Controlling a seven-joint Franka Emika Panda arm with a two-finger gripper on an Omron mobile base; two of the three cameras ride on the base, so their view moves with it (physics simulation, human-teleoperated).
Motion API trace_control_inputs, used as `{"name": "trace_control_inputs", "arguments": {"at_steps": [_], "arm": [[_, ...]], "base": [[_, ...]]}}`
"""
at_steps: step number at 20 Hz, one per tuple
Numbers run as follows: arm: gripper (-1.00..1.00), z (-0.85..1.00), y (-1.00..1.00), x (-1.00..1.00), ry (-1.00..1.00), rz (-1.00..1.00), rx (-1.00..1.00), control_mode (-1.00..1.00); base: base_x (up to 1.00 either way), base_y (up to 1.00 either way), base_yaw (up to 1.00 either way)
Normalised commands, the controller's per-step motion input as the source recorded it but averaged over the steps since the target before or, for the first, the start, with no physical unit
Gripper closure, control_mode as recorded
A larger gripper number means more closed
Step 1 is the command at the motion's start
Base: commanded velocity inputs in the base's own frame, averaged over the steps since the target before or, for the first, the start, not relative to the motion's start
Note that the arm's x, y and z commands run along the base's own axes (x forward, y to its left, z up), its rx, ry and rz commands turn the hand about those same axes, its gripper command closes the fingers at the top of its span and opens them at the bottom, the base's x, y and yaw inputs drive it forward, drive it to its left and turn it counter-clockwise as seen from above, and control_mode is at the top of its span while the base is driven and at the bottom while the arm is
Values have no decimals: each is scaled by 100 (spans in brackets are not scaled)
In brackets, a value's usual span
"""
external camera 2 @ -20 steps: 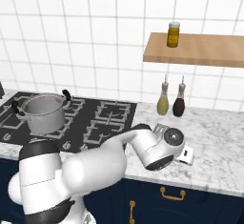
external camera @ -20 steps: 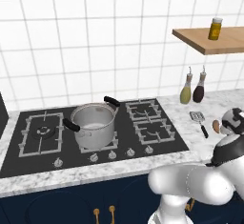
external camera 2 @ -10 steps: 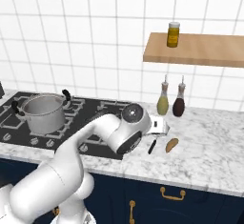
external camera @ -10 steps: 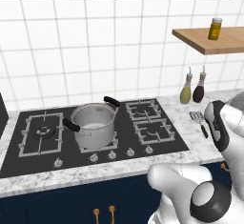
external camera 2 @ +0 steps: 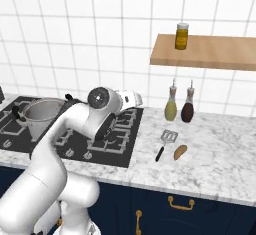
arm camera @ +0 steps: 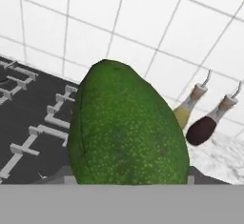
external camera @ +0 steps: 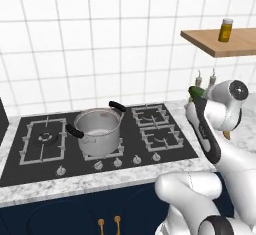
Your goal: Put the avocado and sweet potato in the pot. Retrieve the spatula and lightly stir the vegetables in the pot.
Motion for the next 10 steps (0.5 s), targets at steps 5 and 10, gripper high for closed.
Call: {"name": "trace_control_inputs", "arguments": {"at_steps": [5,10], "arm": [[100,81,100,49,4,24,-12,-100],[100,22,100,31,17,22,-21,-100]], "base": [[0,0,0],[0,0,0]]}}
